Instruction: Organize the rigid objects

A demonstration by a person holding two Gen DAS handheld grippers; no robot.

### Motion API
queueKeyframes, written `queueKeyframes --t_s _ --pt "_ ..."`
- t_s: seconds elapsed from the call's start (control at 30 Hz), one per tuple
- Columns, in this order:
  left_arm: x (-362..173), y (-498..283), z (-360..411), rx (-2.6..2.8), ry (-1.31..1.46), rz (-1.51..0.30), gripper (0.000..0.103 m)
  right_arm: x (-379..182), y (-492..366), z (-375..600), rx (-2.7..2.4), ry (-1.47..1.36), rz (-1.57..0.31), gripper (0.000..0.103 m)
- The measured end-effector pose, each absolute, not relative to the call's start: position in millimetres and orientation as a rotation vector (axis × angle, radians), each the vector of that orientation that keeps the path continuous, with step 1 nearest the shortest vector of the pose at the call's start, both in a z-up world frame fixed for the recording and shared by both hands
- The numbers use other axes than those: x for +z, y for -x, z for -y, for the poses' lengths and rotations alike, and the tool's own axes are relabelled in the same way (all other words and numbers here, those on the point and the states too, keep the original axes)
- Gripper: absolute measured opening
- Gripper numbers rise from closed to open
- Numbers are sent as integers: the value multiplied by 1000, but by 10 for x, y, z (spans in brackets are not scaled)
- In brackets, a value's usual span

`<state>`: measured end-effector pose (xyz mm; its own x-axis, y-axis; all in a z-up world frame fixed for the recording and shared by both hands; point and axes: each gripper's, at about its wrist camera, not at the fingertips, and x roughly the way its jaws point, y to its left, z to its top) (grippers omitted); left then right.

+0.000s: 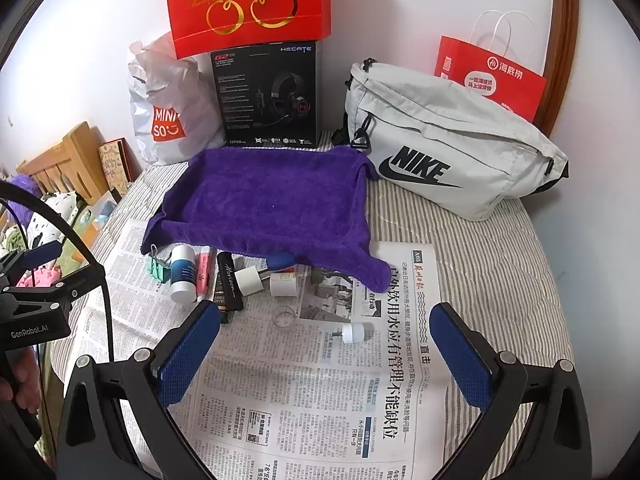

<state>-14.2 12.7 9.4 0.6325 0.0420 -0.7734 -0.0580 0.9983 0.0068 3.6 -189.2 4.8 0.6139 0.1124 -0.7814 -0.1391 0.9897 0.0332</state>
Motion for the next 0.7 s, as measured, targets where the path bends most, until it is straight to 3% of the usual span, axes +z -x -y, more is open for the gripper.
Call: queueKeyframes --t_s 0.7 --pt "145 147 -83 54 -1 -886 103 58 -11 1887 143 31 -897 103"
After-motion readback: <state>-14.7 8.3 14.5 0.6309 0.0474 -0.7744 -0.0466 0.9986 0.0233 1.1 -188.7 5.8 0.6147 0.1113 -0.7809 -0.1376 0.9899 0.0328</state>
